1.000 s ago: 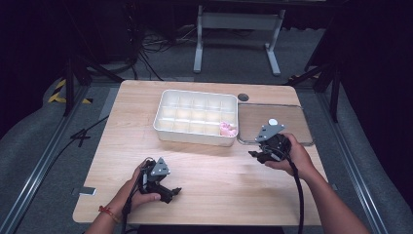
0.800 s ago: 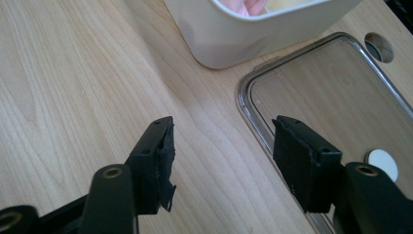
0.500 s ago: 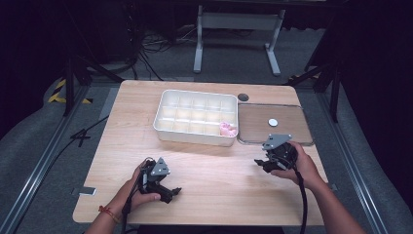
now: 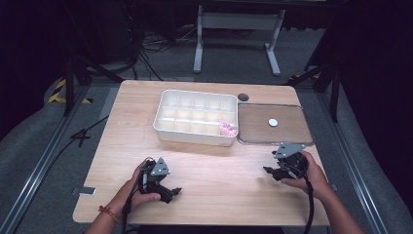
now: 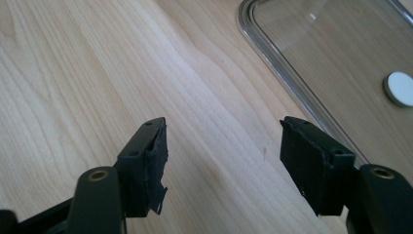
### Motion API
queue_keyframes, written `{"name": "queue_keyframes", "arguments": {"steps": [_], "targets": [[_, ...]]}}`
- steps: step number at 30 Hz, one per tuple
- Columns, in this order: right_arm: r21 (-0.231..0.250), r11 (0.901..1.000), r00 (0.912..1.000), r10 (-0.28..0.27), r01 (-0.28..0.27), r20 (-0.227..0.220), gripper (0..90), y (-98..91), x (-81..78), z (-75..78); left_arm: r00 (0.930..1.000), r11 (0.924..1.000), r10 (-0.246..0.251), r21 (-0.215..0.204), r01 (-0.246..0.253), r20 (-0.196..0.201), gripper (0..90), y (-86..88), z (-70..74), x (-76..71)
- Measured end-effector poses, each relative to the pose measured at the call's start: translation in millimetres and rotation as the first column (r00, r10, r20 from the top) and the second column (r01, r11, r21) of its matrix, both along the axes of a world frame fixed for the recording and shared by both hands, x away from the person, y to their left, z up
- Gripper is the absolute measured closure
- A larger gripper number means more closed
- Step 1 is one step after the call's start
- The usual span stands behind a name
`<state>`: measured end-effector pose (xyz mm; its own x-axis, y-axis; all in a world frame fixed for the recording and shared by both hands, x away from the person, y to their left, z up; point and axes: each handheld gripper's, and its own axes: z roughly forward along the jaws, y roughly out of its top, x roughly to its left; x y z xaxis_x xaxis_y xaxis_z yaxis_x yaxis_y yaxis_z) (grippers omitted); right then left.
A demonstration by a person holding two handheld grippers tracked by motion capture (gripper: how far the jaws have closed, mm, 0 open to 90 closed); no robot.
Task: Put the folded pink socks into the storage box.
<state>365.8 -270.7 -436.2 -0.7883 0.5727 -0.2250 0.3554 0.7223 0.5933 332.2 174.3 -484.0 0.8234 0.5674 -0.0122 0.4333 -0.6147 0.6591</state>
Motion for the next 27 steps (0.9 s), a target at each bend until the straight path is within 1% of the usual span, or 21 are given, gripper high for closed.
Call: {"name": "queue_keyframes", "arguments": {"steps": [3, 8, 9, 10, 14, 17, 19, 20, 21, 22, 23, 26, 27], "targets": [[0.010, 0.9999, 1.0000, -0.007, 0.007, -0.002, 34.6, -5.6, -5.1, -4.4, 1.0000, 1.0000, 0.000, 0.000, 0.000, 0.000, 0.2, 0.0, 0.0, 0.0], [0.004, 0.9999, 0.9999, -0.010, 0.010, -0.003, 34.1, -13.5, -12.3, -12.1, 1.0000, 1.0000, 0.000, 0.000, 0.000, 0.000, 0.1, 0.0, 0.0, 0.0], [0.013, 0.9997, 0.9998, -0.018, 0.018, -0.006, 34.1, -17.3, -15.8, -14.5, 1.0000, 1.0000, 0.000, 0.000, 0.000, 0.000, 0.1, 0.0, 0.0, 0.0], [0.013, 0.9997, 0.9998, -0.018, 0.018, -0.006, 34.1, -17.3, -15.8, -14.5, 1.0000, 1.0000, 0.000, 0.001, 0.000, -0.001, 0.1, 0.0, 0.1, 0.0], [0.020, 0.9993, 0.9991, -0.031, 0.031, -0.028, 34.2, -24.8, -21.3, -19.7, 1.0000, 1.0000, 0.000, 0.000, 0.000, 0.000, 0.1, 0.0, 0.0, 0.0], [0.050, 0.9980, 0.9980, -0.036, 0.039, -0.052, 34.2, -31.9, -25.8, -25.4, 1.0000, 1.0000, 0.000, 0.000, 0.000, 0.000, 0.2, 0.0, 0.0, 0.0], [0.052, 0.9973, 0.9974, -0.048, 0.051, -0.053, 34.2, -36.0, -29.3, -29.1, 1.0000, 1.0000, 0.000, 0.000, 0.000, 0.000, 0.2, 0.0, 0.0, 0.0], [0.073, 0.9960, 0.9977, -0.047, 0.051, -0.049, 34.4, -39.8, -31.1, -31.2, 1.0000, 1.0000, 0.000, 0.000, 0.000, 0.000, 0.2, 0.0, 0.0, 0.0], [0.083, 0.9948, 0.9971, -0.054, 0.059, -0.054, 34.2, -42.0, -32.7, -32.0, 1.0000, 1.0000, 0.000, 0.000, 0.000, 0.000, 0.2, 0.0, 0.0, 0.0], [0.093, 0.9939, 0.9974, -0.055, 0.059, -0.047, 34.0, -44.5, -33.5, -33.0, 1.0000, 1.0000, 0.001, 0.000, -0.001, -0.001, 0.1, 0.0, 0.0, -0.1], [0.102, 0.9928, 0.9969, -0.059, 0.064, -0.052, 33.8, -46.5, -34.6, -33.5, 1.0000, 1.0000, 0.000, 0.000, 0.000, 0.000, 0.1, 0.0, 0.0, 0.0], [0.161, 0.9836, 0.9949, -0.070, 0.081, -0.072, 32.1, -54.0, -37.8, -37.8, 1.0000, 1.0000, 0.001, 0.000, -0.001, -0.001, 0.2, 0.0, 0.0, -0.1], [0.161, 0.9836, 0.9949, -0.070, 0.081, -0.072, 32.1, -54.0, -37.8, -37.8, 1.0000, 1.0000, 0.001, 0.000, -0.001, -0.001, 0.1, 0.0, 0.0, -0.1]]}}
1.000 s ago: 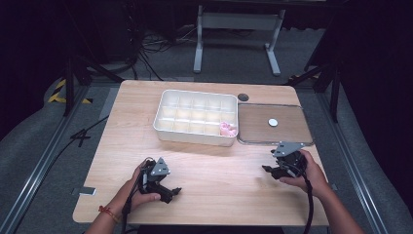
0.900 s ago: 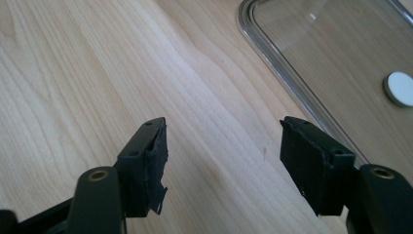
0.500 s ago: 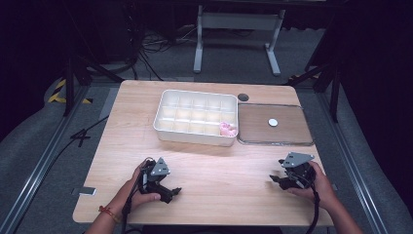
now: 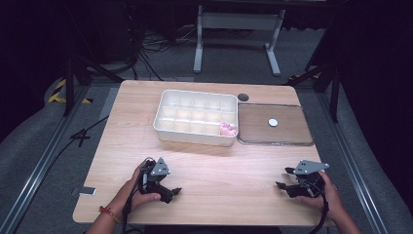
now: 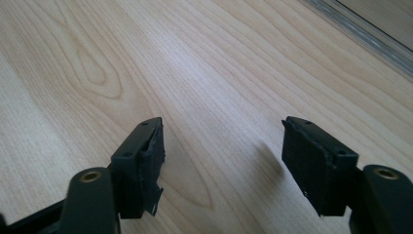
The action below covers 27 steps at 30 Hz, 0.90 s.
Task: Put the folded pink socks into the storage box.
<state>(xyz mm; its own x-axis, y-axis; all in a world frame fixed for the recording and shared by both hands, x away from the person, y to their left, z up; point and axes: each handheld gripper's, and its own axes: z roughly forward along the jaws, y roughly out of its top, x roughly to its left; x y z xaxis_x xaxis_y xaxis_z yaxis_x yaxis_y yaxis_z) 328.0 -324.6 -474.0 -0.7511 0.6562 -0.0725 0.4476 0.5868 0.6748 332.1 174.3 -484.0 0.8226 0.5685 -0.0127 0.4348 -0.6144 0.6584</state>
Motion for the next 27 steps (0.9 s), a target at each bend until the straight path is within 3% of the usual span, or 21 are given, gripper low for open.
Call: {"name": "queue_keyframes", "arguments": {"steps": [3, 6, 27], "targets": [[0.091, 0.9949, 0.9990, -0.045, 0.044, 0.004, 28.5, -9.6, -5.7, -8.3, 1.0000, 1.0000, -0.001, -0.001, 0.001, 0.001, 0.2, 0.0, 0.0, 0.1], [0.130, 0.9901, 0.9984, -0.056, 0.054, 0.009, 26.8, -14.7, -8.3, -12.2, 1.0000, 1.0000, -0.002, -0.001, 0.002, 0.002, 0.1, 0.0, -0.1, 0.1], [0.126, 0.9875, 0.9953, -0.096, 0.095, 0.006, 23.4, -18.4, -12.4, -12.6, 1.0000, 1.0000, 0.004, -0.004, -0.004, 0.000, 0.2, -0.3, -0.3, -0.5]]}}
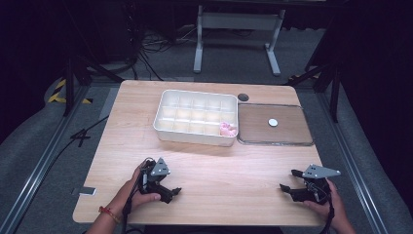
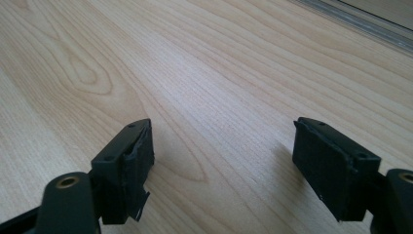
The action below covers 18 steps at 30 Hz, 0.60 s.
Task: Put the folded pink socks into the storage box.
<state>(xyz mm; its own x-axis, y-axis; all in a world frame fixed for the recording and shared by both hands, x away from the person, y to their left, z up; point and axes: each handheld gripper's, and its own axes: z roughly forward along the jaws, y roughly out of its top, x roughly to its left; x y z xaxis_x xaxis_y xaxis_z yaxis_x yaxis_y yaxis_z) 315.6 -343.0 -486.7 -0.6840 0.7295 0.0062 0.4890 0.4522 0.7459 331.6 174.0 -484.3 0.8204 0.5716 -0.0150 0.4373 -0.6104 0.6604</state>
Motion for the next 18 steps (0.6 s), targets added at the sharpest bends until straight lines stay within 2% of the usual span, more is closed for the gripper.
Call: {"name": "queue_keyframes", "arguments": {"steps": [18], "targets": [[-0.002, 1.0000, 1.0000, -0.005, 0.005, 0.000, 22.5, 0.1, 0.1, -0.1, 1.0000, 1.0000, -0.003, 0.003, 0.003, 0.003, 0.1, 0.2, 0.1, 0.5]]}}
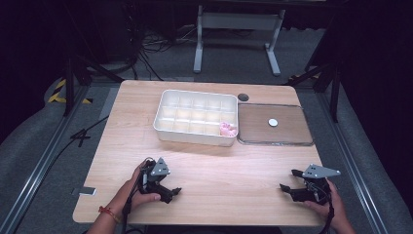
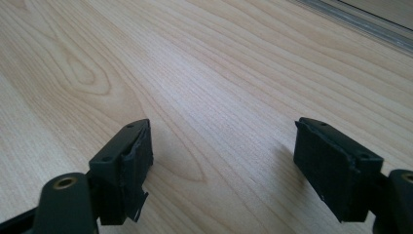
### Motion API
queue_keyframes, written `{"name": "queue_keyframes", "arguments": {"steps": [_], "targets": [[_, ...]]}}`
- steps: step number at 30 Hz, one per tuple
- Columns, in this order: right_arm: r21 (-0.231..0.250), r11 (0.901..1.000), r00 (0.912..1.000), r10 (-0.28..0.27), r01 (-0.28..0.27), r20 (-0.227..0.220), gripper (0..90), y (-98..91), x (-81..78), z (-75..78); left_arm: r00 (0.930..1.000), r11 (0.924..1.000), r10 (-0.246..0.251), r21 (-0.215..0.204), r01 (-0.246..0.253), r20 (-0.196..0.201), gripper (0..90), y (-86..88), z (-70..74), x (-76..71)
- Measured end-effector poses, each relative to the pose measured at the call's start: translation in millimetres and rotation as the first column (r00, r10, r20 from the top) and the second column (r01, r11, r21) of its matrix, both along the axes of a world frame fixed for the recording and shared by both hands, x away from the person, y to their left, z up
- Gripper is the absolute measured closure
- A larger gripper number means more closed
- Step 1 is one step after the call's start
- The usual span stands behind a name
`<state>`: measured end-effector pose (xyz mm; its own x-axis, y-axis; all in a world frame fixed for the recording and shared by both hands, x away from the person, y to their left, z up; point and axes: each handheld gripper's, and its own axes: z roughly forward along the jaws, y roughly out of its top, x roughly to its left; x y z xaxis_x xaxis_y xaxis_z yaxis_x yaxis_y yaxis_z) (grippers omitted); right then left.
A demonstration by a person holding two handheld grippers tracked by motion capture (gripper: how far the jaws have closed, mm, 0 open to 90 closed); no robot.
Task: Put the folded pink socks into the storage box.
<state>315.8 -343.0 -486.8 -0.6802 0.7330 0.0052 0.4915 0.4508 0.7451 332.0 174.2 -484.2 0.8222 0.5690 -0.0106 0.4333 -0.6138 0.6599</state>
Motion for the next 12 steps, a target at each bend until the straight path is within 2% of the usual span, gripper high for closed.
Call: {"name": "queue_keyframes", "arguments": {"steps": [12], "targets": [[-0.002, 1.0000, 0.9999, -0.010, 0.010, -0.003, 20.2, 0.0, 0.4, 0.0, 1.0000, 1.0000, 0.001, -0.002, -0.001, -0.001, 0.1, -0.1, -0.2, -0.1]]}}
